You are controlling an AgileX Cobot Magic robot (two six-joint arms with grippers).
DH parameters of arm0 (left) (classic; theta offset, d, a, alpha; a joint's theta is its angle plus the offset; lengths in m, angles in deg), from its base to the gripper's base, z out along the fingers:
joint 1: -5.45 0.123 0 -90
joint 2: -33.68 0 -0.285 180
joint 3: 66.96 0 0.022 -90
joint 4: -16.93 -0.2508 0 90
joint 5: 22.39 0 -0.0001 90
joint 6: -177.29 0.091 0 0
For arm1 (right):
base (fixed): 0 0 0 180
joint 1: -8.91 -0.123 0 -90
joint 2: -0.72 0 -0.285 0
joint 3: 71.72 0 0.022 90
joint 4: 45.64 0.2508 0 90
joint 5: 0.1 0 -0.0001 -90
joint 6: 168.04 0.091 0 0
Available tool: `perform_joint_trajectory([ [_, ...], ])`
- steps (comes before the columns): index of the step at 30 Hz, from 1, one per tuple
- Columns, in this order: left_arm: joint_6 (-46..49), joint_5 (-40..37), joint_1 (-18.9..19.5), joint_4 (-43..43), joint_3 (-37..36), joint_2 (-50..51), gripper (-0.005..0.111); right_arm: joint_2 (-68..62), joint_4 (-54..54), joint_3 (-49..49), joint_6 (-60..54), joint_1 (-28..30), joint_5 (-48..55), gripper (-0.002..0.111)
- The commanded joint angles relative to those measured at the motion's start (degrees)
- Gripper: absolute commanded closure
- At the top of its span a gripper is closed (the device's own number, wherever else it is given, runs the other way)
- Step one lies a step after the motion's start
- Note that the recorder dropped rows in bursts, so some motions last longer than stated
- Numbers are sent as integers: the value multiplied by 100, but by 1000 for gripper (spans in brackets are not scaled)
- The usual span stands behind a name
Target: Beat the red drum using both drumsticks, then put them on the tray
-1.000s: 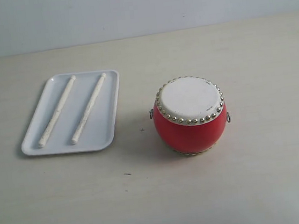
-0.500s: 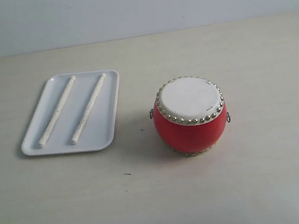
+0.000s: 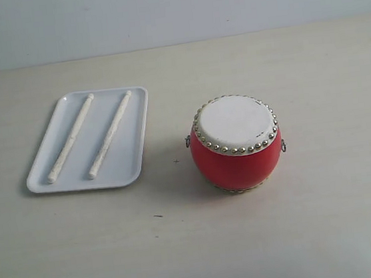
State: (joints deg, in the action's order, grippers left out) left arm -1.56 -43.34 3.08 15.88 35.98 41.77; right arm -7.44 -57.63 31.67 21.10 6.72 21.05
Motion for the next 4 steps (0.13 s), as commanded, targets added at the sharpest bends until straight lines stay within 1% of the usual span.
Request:
perform_joint_trajectory([
  [1, 4, 30, 5, 12, -16, -31, 107, 38, -2, -19, 18, 34, -19, 45],
  [4, 4, 30, 5, 12, -16, -31, 107, 38, -2, -19, 18, 34, -19, 45],
])
